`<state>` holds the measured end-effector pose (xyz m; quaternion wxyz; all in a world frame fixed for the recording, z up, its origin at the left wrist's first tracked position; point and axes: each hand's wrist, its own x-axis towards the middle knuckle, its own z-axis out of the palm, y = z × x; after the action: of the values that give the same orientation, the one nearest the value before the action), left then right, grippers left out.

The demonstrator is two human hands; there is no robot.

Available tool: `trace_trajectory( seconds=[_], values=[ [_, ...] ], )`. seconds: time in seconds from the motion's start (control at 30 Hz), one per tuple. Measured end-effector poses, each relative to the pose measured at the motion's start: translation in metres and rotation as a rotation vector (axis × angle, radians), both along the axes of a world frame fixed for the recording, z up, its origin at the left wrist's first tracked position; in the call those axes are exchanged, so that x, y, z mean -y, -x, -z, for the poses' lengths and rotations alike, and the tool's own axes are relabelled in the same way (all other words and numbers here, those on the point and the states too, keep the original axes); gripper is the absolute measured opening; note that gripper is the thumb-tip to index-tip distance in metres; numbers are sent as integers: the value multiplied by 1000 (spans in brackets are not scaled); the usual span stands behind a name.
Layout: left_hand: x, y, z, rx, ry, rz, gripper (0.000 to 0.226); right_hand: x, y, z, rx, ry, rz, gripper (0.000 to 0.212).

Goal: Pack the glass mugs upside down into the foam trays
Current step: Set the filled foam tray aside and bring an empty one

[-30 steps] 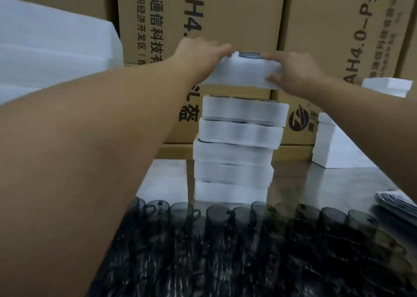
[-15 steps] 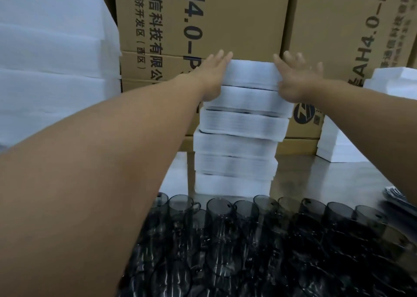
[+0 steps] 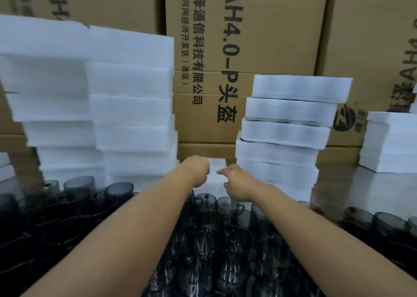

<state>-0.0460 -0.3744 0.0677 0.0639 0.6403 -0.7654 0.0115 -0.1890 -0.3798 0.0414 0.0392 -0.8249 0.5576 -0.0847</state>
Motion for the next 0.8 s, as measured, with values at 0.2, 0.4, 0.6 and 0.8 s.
trace_trajectory(
  seconds=[0.2,0.4,0.6,0.8],
  values=[
    [3,0,13,-34,-121,-6,43,34,-7,25,-51,-69,135,40],
    [0,-17,1,-226,-45,32,66,20,-8,-6,-29,247,-46,26],
    [-27,-16,-6,-438,159,130,70,-33,-16,-51,-347,776,-111,40],
    [-71,-18,-25,-482,384,217,37,-108,-7,-79,-239,979,-238,27]
  ],
)
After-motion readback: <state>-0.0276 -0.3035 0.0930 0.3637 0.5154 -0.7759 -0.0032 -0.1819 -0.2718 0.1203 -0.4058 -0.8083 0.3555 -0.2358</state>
